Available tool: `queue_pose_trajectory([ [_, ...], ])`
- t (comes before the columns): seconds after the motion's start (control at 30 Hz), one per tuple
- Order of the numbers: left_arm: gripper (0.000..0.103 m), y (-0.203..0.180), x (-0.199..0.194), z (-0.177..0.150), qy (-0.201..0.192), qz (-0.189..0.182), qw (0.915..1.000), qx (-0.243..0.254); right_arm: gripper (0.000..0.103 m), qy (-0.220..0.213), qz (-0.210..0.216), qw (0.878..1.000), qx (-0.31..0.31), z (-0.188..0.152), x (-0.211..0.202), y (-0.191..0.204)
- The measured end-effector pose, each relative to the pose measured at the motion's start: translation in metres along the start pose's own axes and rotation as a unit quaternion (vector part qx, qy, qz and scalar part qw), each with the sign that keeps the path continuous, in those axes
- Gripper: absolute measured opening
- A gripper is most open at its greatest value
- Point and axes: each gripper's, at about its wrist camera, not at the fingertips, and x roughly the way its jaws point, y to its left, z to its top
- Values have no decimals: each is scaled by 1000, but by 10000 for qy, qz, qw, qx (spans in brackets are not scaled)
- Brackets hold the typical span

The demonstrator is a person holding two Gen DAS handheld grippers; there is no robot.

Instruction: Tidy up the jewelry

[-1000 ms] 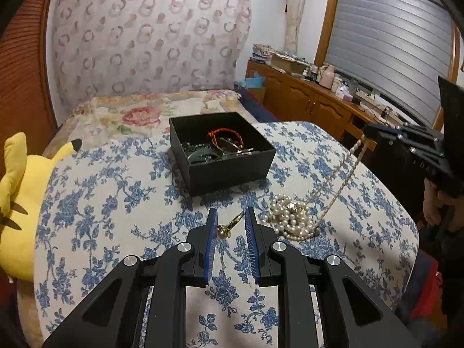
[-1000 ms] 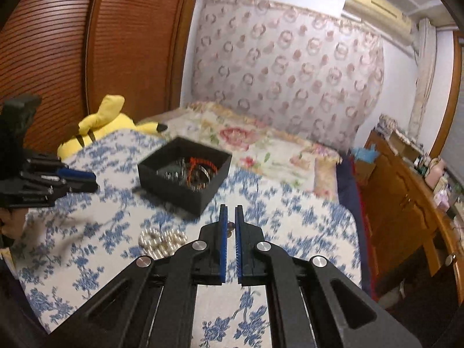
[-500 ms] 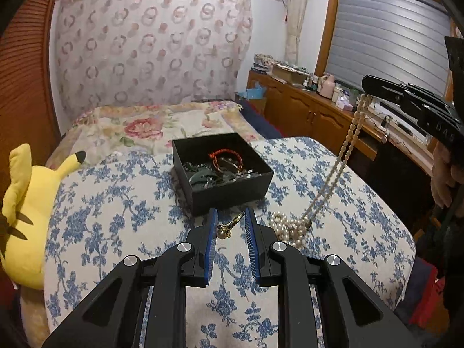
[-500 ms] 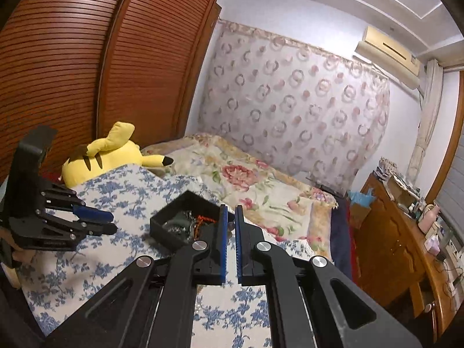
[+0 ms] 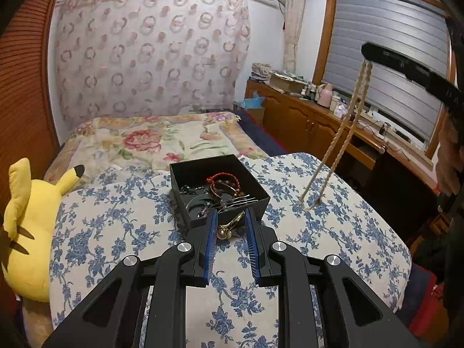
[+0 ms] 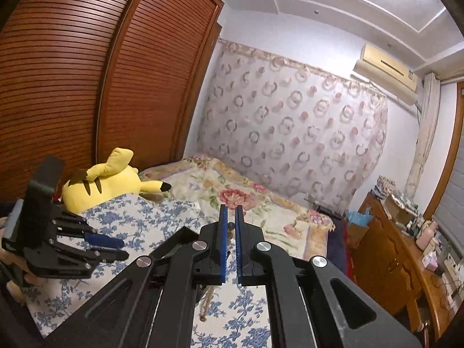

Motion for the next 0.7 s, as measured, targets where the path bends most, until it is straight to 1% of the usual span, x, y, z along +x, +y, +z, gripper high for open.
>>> queue_pose_trajectory([
  [0.17,18,1,2,7,-20,25,10000,36,5,55,20,10000,-48,3,7,-1],
  [0.43,18,7,10,31,-103,95,9998,110,5,137,278,9994,124,4,35,-5],
  [0.7,18,17,38,55,-83,95,9999,80,6,130,420,9987,243,16,74,-13],
])
